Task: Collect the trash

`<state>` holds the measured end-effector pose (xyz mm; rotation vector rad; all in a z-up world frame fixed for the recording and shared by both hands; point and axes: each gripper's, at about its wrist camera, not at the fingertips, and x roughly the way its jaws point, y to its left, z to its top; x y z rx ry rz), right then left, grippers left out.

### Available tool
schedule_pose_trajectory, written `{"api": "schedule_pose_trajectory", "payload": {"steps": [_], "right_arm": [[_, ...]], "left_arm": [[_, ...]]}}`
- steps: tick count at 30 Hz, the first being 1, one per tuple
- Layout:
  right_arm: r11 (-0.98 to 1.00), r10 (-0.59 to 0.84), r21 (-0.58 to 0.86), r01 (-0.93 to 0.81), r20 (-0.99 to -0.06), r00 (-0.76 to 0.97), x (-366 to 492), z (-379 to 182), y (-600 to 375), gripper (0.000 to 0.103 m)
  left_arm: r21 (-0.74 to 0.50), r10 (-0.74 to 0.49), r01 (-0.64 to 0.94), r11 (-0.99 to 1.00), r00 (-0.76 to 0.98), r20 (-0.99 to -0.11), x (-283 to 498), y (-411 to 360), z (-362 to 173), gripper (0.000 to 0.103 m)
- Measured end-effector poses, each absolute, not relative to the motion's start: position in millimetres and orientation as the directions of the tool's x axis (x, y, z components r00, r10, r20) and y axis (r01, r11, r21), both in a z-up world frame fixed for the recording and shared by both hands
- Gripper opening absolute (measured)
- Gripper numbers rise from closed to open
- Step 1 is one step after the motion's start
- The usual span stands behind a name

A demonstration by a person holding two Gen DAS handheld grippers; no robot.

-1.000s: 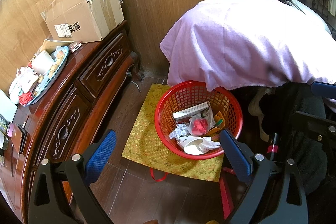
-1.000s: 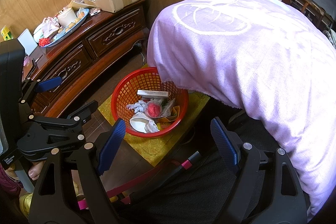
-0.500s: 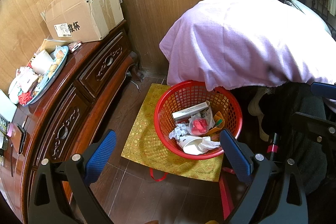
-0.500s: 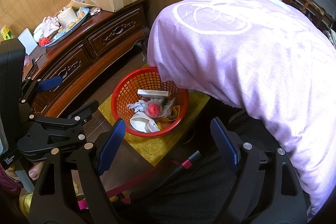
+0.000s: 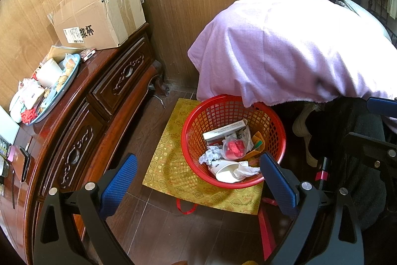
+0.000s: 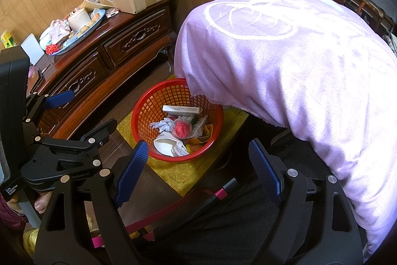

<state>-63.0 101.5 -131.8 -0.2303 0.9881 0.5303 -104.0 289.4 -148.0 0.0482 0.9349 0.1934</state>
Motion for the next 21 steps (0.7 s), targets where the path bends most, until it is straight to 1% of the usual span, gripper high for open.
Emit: {"api": "schedule_pose_trajectory", "payload": {"steps": [15,21], "right_arm": [[0.851,0.32,0.053,-0.523,-0.842,0.435,-63.9,-132.2,101.3,0.081],[0.85,0.319,0.053,-0.524,-0.843,0.432,-68.1,-131.8,100.3,0.081]], "left_arm": [[0.121,0.183,-0.145,0.982,0.575,-0.797,-104.0,288.3,-148.7,0.097],[0.095,0.149,-0.124,0.988,0.562,-0.814,-102.7,285.9,-155.2,0.097]]}}
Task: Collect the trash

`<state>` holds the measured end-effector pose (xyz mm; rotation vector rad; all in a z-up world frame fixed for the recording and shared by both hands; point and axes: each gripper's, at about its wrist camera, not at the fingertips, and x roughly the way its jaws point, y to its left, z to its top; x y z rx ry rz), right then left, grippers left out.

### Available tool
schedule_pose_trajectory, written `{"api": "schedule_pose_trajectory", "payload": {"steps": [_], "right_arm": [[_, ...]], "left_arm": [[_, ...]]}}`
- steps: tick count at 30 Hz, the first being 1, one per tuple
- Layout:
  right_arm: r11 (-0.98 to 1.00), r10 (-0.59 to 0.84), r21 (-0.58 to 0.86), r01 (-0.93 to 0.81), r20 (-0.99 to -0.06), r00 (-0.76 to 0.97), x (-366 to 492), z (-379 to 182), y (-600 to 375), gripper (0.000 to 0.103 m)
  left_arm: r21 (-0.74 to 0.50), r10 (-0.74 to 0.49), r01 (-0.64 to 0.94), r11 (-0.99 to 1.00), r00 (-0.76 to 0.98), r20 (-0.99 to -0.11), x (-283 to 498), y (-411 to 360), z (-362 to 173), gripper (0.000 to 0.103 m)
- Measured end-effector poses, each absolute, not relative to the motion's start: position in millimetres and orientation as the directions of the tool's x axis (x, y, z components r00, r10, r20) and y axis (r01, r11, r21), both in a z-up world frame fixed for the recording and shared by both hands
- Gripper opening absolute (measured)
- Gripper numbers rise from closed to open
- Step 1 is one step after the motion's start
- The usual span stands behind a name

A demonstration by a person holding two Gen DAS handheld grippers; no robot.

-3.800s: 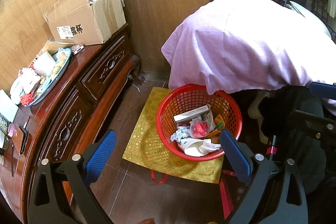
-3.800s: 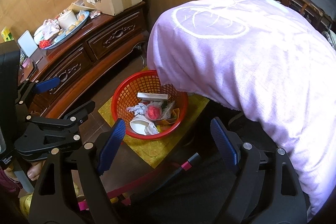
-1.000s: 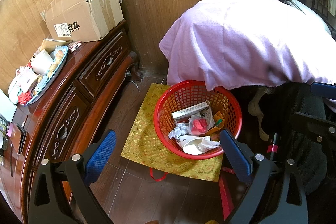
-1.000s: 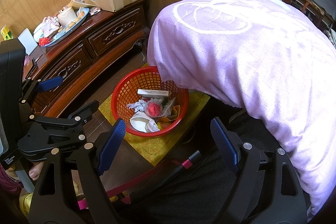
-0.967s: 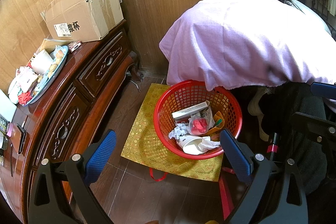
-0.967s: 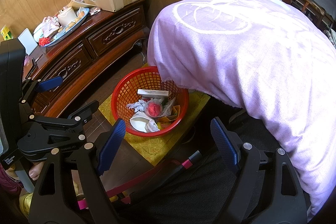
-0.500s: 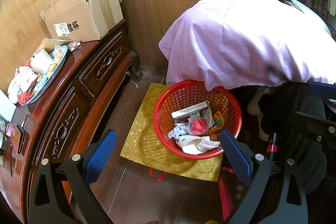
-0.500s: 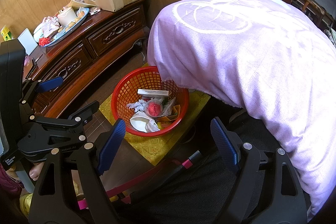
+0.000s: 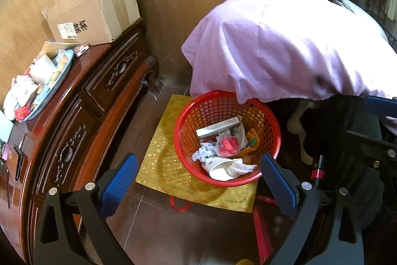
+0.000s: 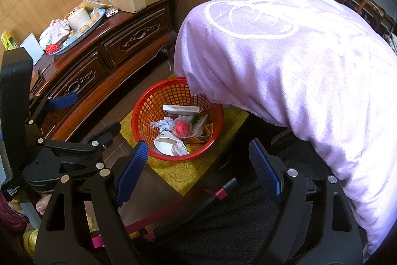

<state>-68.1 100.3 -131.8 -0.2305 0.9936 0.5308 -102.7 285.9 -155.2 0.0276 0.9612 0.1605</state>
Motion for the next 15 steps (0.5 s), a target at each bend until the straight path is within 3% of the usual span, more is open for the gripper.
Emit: {"api": "schedule_pose_trajectory", "payload": {"steps": [15], "right_arm": [[0.85,0.321,0.053,-0.524,-0.842,0.435,-67.1,-131.6,99.0,0.081]], "left_arm": [[0.089,0.146,-0.129,0.988,0.543,-0.827,-96.8,292.5,-154.3,0.097]]}}
